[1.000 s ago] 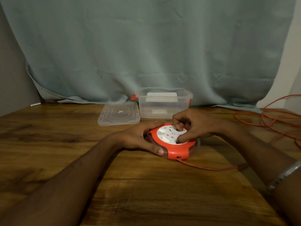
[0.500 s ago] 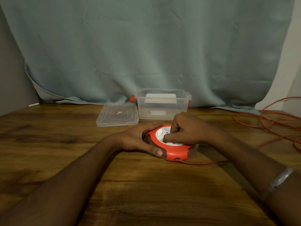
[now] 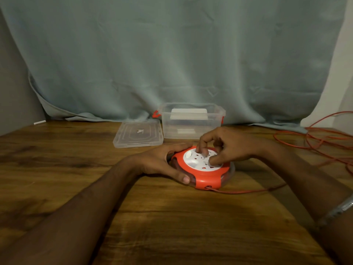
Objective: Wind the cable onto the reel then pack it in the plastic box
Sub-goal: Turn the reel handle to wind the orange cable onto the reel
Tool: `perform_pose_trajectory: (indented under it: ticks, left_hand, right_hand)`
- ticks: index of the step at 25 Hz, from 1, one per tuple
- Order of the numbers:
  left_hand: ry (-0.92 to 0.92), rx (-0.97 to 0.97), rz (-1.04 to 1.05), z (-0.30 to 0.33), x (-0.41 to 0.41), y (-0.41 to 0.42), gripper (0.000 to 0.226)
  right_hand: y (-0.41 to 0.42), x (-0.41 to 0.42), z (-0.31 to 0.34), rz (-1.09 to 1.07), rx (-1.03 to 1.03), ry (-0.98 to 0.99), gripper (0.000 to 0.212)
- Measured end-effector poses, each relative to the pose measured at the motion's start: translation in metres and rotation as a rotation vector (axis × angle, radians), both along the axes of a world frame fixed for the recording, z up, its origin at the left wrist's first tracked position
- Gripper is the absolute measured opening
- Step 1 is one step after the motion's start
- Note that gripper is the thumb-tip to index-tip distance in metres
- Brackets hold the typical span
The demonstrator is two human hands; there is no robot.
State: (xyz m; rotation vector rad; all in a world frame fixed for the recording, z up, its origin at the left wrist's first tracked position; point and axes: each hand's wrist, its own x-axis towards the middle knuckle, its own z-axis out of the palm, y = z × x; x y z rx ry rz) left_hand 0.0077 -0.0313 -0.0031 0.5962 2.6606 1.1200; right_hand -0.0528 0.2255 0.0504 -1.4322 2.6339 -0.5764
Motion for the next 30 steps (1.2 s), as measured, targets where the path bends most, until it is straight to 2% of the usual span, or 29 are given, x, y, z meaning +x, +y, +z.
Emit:
perform_pose_trajectory:
  ticks: [4, 9, 14, 17, 22, 27, 28, 30]
  left_hand:
    - [-0.01, 0.001, 0.016, -0.003, -0.002, -0.002, 0.131]
    - [0.034, -0.023, 0.048, -0.004, 0.0, 0.001, 0.134]
    - [0.054, 0.001, 0.061, -0.006, -0.003, -0.002, 0.147]
    - [0.078, 0.002, 0.077, -0.008, -0.005, -0.002, 0.143]
    - [0.103, 0.019, 0.074, -0.006, -0.002, 0.0, 0.121]
    - [0.109, 0.023, 0.072, -0.006, -0.003, 0.0, 0.135]
    - [0.105, 0.027, 0.07, -0.005, -0.001, 0.001, 0.13]
    - [0.101, 0.061, 0.046, -0.004, 0.0, 0.002, 0.101]
  right_hand:
    - [0.007, -0.012, -0.001, -0.014, 0.009, -0.077, 0.037]
    - [0.014, -0.016, -0.005, -0.004, -0.08, -0.188, 0.045]
    - [0.008, -0.007, -0.005, -0.045, -0.092, -0.092, 0.042]
    - [0.003, -0.002, -0.006, -0.055, -0.037, 0.027, 0.037]
    - [-0.007, 0.006, -0.009, -0.066, 0.004, 0.129, 0.048]
    - [-0.018, 0.009, -0.017, -0.113, -0.028, 0.255, 0.06]
    - [-0.019, 0.01, -0.017, -0.124, -0.042, 0.27, 0.059]
    - [-0.019, 0.011, -0.015, -0.12, -0.079, 0.291, 0.04]
